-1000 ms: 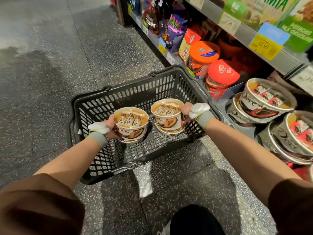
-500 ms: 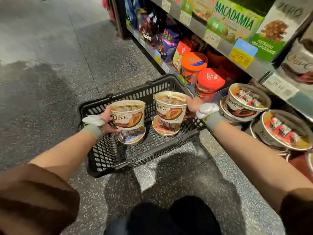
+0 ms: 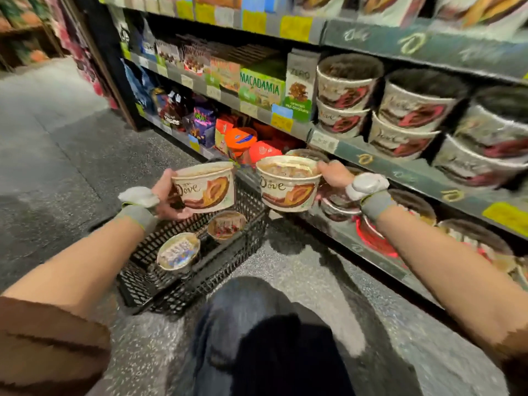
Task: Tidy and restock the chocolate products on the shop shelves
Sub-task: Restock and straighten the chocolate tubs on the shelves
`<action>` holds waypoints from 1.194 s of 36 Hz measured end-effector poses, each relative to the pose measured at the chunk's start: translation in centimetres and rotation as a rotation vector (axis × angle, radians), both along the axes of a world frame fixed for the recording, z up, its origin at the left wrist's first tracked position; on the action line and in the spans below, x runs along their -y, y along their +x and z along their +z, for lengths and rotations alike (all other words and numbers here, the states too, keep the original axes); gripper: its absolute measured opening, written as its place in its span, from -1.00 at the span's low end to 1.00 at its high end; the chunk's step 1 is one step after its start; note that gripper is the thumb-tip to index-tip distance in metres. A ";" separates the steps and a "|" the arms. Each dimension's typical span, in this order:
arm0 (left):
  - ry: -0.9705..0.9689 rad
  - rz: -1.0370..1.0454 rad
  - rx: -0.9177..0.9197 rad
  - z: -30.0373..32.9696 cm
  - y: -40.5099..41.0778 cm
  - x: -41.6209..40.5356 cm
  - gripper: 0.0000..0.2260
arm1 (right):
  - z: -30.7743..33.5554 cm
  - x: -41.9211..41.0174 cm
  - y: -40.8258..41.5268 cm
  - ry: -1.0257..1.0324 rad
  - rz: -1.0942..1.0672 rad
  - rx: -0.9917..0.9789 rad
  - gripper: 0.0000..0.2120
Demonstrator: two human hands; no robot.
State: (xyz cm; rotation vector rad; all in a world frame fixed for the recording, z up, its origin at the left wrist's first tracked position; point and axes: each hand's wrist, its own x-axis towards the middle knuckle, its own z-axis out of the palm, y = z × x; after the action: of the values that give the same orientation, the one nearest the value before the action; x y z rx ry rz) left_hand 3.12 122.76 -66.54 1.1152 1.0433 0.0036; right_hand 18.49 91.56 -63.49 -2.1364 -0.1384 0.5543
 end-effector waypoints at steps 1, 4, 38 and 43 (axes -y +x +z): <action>-0.025 -0.040 -0.010 0.6 0.9 1.8 -0.69 | 0.5 2.2 -0.2 0.001 -0.057 0.014 -0.80; 0.008 -0.107 0.022 2.2 2.2 4.6 -0.72 | 1.1 5.4 0.0 -0.024 -0.094 0.077 -0.62; 0.161 -0.546 0.304 13.1 11.9 20.5 -0.57 | 6.2 28.4 0.8 0.147 -0.512 0.282 -0.29; 0.164 -0.486 0.439 17.6 12.3 20.1 -0.74 | 14.5 26.0 -3.1 0.149 -0.505 0.405 -0.74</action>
State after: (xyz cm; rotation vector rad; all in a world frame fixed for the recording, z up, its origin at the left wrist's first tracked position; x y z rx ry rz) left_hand 15.39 102.70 -48.94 1.4174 0.3719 -0.0527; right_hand 15.38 65.60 -49.03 -2.0080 0.1329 -0.1791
